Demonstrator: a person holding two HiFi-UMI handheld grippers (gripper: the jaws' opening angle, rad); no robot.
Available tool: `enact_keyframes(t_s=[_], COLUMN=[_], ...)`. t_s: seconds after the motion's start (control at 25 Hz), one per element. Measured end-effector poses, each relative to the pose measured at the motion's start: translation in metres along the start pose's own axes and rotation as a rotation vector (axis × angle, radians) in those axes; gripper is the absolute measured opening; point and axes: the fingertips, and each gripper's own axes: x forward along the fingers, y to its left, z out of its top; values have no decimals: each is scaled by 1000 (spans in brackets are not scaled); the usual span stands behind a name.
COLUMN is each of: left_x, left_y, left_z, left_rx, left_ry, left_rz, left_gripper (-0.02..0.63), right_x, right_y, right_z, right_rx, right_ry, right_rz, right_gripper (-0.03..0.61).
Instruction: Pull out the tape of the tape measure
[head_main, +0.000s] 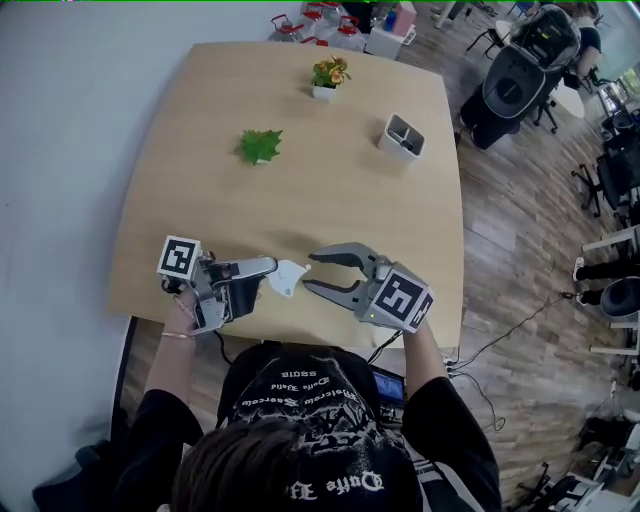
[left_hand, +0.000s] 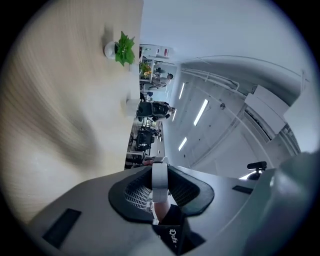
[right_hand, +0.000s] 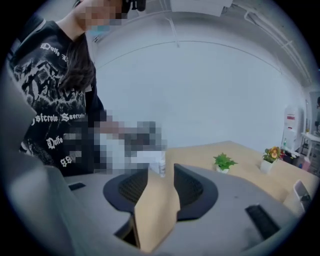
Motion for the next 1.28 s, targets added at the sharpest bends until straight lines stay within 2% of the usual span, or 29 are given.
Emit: enact_keyframes(t_s=[0.04,0.08,0.16,0.32,0.48,0.64,0.84,1.08,1.28], left_x=[0,0,-2,-5,-6,-6,-2,-2,-10], left_y=[-1,-2,-3,-5,-7,-10,-12,-10,-7], left_z=[-2,-3,-3,0,10,10,20,29,35], left_rx=[-2,-5,-11,-25,-40,-45,-45,-46,-58], left_ry=[17,30,42,24,-32,-53,-111,-198,-272], left_rz=[-3,-3,-1,-10,-49,-75,-103,-83,-82], left_gripper=[92,92,92,92,92,91,91,88,87], right_x=[1,2,3,5,3,-1,-5,-6,-25], right_y=[2,4,8,15,8,5,-10,-27,-45], right_z=[1,1,1,4,6,9,11,7,0], right_rx=[1,1,0,10,58,116,171,235,326], right_ry=[1,2,9,4,-43,-97,-180,-220,-282], right_rz=[12,20,34,57,37,22,-54,-169,-271], right_gripper=[155,103,71,54,46,38,38,38,38])
